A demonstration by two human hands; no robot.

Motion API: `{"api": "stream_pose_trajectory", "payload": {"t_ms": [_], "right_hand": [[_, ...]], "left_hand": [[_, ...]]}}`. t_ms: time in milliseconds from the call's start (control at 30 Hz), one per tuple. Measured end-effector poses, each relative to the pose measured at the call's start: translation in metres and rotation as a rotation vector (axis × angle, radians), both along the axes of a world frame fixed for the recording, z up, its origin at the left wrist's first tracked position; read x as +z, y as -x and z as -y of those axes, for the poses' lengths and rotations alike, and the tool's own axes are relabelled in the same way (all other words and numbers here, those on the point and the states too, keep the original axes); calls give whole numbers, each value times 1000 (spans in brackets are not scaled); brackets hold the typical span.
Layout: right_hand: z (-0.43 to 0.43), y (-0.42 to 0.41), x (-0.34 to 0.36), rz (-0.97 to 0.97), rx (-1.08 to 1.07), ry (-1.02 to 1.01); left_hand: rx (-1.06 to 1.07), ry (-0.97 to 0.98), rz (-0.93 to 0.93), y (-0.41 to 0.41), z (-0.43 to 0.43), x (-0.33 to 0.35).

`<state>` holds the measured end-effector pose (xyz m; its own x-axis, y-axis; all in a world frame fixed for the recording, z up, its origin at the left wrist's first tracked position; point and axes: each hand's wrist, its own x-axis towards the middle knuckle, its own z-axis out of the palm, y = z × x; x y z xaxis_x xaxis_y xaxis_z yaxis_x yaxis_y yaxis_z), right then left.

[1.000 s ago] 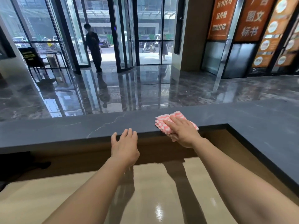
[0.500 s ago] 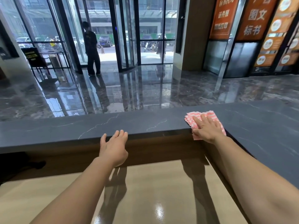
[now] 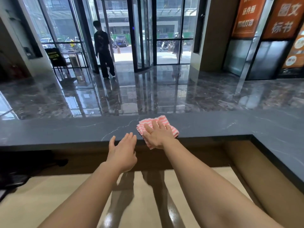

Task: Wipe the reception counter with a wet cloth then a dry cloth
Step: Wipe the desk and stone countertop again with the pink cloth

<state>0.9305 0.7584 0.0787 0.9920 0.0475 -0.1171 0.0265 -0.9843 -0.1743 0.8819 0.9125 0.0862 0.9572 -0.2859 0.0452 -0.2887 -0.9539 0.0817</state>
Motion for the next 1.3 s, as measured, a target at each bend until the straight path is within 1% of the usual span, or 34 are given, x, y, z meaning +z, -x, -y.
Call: {"api": "stream_pose_trajectory", "payload": {"t_ms": [67,233,433,567,700,867,1000,1133,1233,1300], "right_hand": [[-27,-13,0,-11,75,11],[-77,-41,1,-19,223,29],[-79,-66,5,-45,230,22],[-38,-72,6,-48,128,33],[40,-68,5,-40,-36,36],[149,-42,4,-25,-232,81],[213,-10,6,-32,-366,86],[231,7,6,-37,-433,91],[216,10,6,-39,-480,70],[198,12,6,-35,-473,54]], "left_hand": [[22,-23,-3,-2,-18,3],[43,-9,-17,-10,-45,13],[36,-71,-52,-23,-51,14],[-5,-66,-49,-28,-27,12],[-76,-59,-32,-32,8,11],[-184,-54,-34,-33,62,8],[-262,-51,-47,-29,99,5],[-263,-58,-43,-29,112,1],[-256,-51,-54,-28,111,2],[-259,-56,-56,-28,112,2]]}}
